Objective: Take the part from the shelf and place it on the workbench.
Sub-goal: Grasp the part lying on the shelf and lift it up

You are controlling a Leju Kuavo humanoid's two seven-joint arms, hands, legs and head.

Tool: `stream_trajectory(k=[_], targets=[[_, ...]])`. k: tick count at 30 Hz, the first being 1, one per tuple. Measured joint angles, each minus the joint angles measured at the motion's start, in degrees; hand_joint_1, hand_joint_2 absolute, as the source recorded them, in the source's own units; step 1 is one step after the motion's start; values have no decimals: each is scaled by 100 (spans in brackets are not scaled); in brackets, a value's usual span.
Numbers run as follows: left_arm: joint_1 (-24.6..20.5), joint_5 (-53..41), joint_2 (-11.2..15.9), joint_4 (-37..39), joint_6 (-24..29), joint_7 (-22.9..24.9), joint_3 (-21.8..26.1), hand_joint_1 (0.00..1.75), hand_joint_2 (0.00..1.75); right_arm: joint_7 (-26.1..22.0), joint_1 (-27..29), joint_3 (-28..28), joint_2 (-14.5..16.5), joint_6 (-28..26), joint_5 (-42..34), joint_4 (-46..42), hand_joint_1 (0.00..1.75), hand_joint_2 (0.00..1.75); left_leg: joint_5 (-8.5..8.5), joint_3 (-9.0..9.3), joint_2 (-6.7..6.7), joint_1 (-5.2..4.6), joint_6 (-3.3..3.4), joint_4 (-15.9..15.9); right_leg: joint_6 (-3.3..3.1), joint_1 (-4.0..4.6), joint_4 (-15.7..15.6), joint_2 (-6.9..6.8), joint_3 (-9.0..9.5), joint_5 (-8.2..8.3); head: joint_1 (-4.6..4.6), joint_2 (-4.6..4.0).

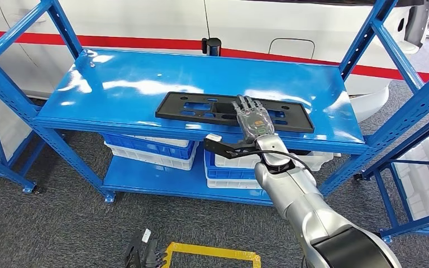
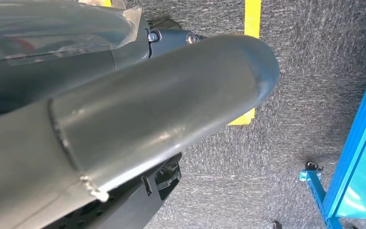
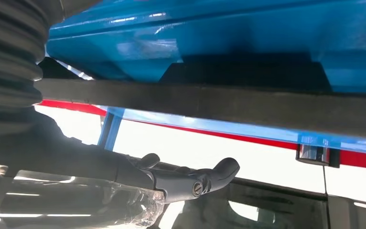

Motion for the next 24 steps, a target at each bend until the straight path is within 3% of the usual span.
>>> stream_trajectory(k=[24], targets=[[0,-61,-36,0,-4,83,-3,0,0,392,-256,-146,32,-48,235,8,0,175,0,0,0,0,0,0,0,0,1,0,0,0,1,0]])
